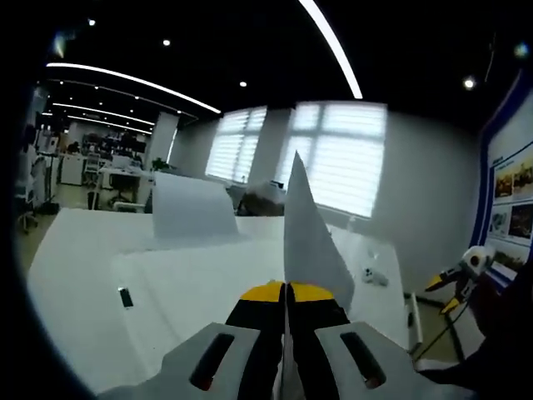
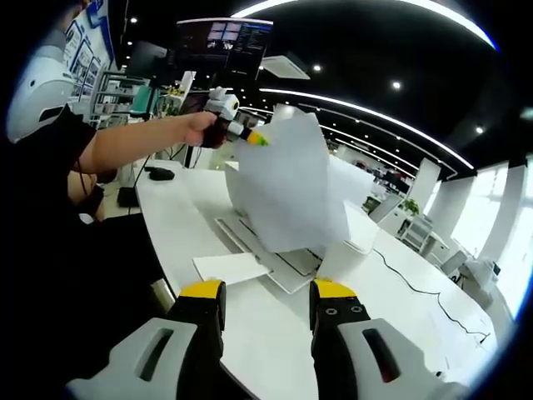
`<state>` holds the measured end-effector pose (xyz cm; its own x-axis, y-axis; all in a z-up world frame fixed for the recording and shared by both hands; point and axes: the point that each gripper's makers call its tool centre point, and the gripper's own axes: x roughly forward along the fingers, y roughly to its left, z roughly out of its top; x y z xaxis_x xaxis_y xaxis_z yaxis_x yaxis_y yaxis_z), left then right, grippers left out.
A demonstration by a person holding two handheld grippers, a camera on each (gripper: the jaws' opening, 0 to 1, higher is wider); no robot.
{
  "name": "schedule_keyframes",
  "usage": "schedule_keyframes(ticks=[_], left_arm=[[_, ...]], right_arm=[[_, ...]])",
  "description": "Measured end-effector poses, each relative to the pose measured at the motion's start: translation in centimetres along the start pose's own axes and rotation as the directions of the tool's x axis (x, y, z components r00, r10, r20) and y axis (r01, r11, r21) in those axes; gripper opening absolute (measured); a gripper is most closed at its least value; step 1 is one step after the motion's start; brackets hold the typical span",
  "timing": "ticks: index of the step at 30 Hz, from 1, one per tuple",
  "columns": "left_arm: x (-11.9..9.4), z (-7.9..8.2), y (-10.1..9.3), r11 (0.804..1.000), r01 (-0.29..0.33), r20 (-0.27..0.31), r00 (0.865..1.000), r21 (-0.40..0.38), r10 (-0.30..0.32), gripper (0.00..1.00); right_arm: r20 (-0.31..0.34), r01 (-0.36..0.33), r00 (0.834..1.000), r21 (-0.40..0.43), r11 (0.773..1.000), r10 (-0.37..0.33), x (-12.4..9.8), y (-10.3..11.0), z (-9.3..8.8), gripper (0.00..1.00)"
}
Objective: Remove the paper from the printer output slot and place it on top of the printer
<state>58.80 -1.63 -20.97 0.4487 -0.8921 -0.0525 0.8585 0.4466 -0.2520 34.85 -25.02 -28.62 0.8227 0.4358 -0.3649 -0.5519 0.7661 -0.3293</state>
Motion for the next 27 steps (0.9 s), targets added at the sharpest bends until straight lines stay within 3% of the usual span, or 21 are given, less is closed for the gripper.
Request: schedule_keyframes(ticks=[27], left_arm=[[0.9,0.1,1.2,0.997,-0.027,0.051,0.998,-0.069,0.03,0.06]], right_arm=[[-0.002,0.0,1.0,0.0,1.0,0.0,0.0,-0.2,0.0,0.36]])
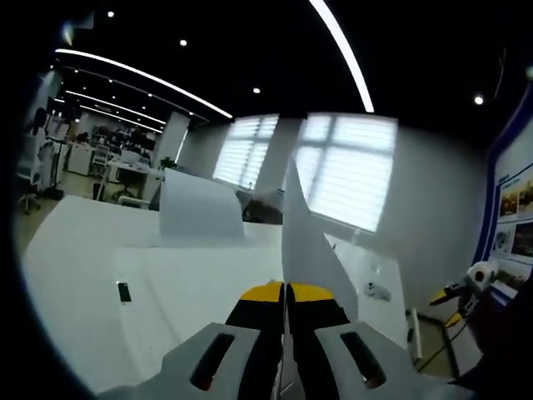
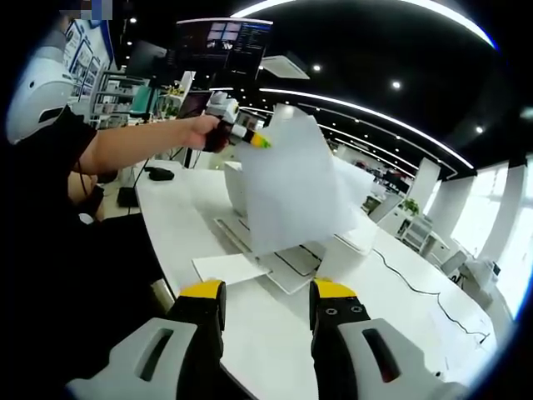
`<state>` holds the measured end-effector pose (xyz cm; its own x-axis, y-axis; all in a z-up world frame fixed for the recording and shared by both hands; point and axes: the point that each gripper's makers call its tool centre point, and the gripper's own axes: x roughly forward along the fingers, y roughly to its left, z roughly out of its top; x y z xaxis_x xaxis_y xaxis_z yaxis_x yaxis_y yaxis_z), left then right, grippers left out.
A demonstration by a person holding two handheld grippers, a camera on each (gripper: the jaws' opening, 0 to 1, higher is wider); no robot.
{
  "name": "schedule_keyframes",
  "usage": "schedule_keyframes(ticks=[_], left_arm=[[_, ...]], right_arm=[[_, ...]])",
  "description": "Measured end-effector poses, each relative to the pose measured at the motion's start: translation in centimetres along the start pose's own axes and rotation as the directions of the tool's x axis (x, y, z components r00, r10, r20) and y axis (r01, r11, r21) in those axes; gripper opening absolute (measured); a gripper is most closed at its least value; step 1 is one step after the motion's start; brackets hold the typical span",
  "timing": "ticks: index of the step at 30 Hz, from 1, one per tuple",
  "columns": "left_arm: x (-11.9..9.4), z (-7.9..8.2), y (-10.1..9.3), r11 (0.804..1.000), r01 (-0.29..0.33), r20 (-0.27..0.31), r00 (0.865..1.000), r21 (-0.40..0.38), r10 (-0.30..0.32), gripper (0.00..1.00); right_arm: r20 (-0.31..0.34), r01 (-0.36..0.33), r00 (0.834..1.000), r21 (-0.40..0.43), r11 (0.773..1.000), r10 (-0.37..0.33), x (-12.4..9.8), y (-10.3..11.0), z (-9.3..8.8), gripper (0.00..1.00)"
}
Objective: Remove the paper from the printer output slot and place it on top of the printer
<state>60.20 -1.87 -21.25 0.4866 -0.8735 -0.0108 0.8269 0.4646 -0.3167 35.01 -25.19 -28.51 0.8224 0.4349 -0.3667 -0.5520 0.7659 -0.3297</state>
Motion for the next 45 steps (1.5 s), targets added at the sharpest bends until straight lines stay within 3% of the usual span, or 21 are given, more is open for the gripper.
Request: schedule_keyframes(ticks=[8,24,35,45], left_arm=[[0.5,0.4,0.6,1.0,-0.013,0.017,1.0,-0.026,0.014,0.06],[0.6,1.2,1.2,0.998,-0.03,0.041,0.999,-0.055,0.032,0.06],[0.1,2.0,2.4,0.993,-0.072,0.098,0.992,-0.091,0.081,0.06],[0.0,1.2,3.5,0.988,-0.104,0.096,0.989,-0.116,0.116,0.06]], right_arm=[[0.017,-0.002,1.0,-0.02,1.0,0.002,0.1,-0.3,1.0,0.36],[0.011,0.001,1.0,-0.016,1.0,-0.001,-0.1,-0.1,0.9,0.36],[0.003,0.006,1.0,-0.009,1.0,-0.006,-0.2,-0.1,0.3,0.36],[0.007,0.0,1.0,-0.012,1.0,0.0,0.0,0.0,0.5,0.36]])
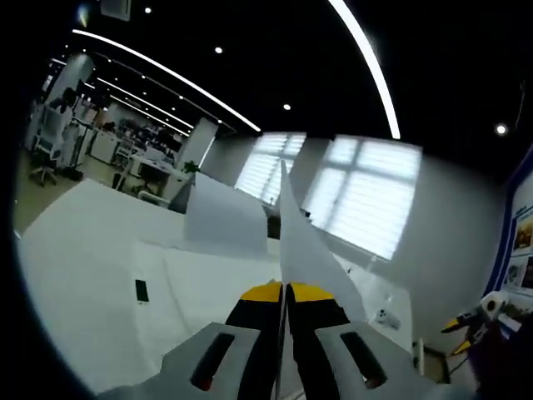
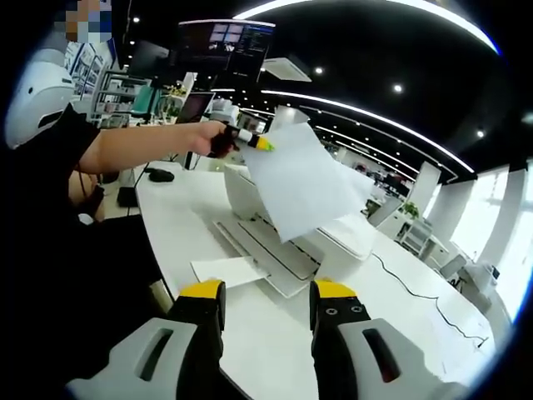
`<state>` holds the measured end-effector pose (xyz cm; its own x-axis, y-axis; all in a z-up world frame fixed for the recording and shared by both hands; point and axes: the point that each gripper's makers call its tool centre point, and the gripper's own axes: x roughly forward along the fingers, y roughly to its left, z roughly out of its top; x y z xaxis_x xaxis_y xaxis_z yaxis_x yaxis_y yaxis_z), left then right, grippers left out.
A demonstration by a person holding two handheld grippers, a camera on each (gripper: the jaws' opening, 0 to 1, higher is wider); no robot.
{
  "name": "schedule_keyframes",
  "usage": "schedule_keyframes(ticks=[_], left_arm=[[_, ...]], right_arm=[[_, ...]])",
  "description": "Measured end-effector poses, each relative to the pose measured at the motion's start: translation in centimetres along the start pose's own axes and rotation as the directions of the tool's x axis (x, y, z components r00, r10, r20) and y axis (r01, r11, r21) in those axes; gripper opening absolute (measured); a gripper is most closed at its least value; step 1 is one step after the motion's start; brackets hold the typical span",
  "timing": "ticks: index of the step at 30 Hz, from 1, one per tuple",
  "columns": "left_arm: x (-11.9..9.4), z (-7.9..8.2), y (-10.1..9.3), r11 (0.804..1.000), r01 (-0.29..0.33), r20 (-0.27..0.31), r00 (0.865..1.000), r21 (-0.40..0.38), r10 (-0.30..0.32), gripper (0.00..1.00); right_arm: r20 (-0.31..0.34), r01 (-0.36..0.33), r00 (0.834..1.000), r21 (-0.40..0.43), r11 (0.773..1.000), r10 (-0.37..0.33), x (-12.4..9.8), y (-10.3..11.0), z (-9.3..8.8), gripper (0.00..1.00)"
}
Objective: Remove the paper from the printer output slot and place it on top of the printer
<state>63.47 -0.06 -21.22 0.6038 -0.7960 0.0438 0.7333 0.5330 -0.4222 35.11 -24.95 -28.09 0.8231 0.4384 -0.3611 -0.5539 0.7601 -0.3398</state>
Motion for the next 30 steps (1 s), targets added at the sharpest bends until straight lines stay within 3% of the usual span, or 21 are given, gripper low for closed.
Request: schedule_keyframes(ticks=[15,30], left_arm=[[0.1,0.3,1.5,0.997,-0.071,0.034,0.997,-0.029,0.072,0.06],[1.0,-0.8,1.7,0.994,-0.107,0.017,0.994,-0.022,0.108,0.06]], right_arm=[[0.006,0.01,1.0,0.003,1.0,-0.01,-0.5,0.0,0.1,0.36],[0.004,0.02,1.0,0.01,1.0,-0.02,-1.2,-0.1,-0.2,0.36]])
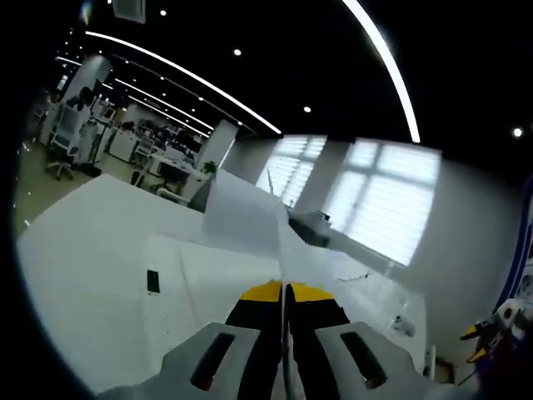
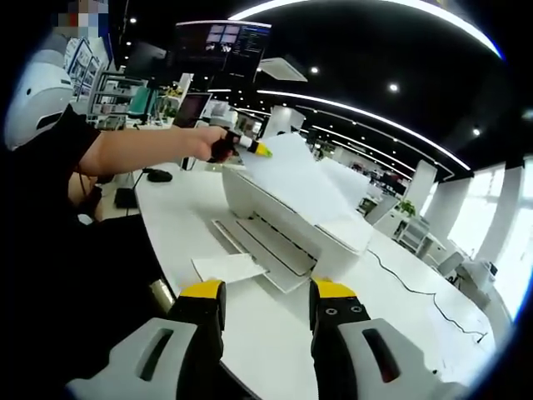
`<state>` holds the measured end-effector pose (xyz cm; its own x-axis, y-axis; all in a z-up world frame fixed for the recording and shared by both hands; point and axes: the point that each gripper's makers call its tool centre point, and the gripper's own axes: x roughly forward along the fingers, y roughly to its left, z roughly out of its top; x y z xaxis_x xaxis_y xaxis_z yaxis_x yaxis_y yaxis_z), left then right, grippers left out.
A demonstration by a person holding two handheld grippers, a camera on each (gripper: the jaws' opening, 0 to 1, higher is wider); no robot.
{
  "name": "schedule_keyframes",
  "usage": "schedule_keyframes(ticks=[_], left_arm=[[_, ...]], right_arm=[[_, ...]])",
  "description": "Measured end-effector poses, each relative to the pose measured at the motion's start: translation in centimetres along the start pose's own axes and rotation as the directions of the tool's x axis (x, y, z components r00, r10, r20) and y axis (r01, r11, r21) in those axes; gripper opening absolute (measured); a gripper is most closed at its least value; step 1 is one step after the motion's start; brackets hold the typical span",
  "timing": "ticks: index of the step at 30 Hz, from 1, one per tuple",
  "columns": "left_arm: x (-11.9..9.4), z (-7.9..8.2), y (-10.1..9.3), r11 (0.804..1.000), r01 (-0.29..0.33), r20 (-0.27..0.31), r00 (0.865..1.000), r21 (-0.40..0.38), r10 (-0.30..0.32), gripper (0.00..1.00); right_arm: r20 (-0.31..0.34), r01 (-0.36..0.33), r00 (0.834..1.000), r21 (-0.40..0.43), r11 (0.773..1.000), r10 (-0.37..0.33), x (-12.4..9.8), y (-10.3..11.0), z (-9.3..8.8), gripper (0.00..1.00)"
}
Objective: Remove the paper from the printer output slot and place it on top of the printer
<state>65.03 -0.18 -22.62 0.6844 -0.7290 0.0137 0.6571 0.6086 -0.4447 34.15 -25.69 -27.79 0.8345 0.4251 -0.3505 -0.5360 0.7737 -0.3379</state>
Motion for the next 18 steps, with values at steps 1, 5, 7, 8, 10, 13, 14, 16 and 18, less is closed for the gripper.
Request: schedule_keyframes(ticks=[1,5,7,8,10,13,14,16,18], left_arm=[[0.1,-0.1,0.0,1.0,-0.005,-0.001,1.0,0.006,0.005,0.06],[0.4,-0.5,-0.4,0.999,-0.012,-0.016,1.0,0.033,0.013,0.06],[0.5,-0.5,-0.4,0.999,-0.018,-0.016,1.0,0.044,0.019,0.06],[0.6,-0.5,-0.5,0.999,-0.021,-0.016,1.0,0.048,0.022,0.06],[0.8,-0.6,-0.7,0.999,-0.018,-0.018,1.0,0.05,0.019,0.06],[1.0,-0.6,-0.6,0.998,-0.022,-0.021,1.0,0.058,0.024,0.06],[1.0,-0.6,-0.6,0.998,-0.025,-0.021,0.999,0.06,0.027,0.06],[1.1,-0.6,-0.5,0.998,-0.03,-0.019,0.999,0.059,0.031,0.06],[1.2,-0.8,-0.5,0.998,-0.037,-0.019,0.999,0.059,0.038,0.06]], right_arm=[[0.001,-0.001,1.0,-0.001,1.0,0.001,0.0,0.0,0.0,0.36],[0.004,-0.001,1.0,-0.002,1.0,0.001,-0.1,0.0,0.1,0.36],[0.002,0.002,1.0,0.001,1.0,-0.002,-0.2,0.0,0.0,0.36],[0.001,0.003,1.0,0.002,1.0,-0.003,-0.2,0.0,-0.1,0.36],[0.001,0.004,1.0,0.003,1.0,-0.004,-0.2,0.0,-0.1,0.36],[0.003,0.004,1.0,0.001,1.0,-0.004,-0.2,0.0,-0.1,0.36],[0.004,0.004,1.0,0.001,1.0,-0.004,-0.3,0.0,-0.1,0.36],[0.004,0.005,1.0,0.002,1.0,-0.005,-0.2,-0.1,-0.1,0.36],[0.003,0.005,1.0,0.003,1.0,-0.005,-0.2,0.0,-0.2,0.36]])
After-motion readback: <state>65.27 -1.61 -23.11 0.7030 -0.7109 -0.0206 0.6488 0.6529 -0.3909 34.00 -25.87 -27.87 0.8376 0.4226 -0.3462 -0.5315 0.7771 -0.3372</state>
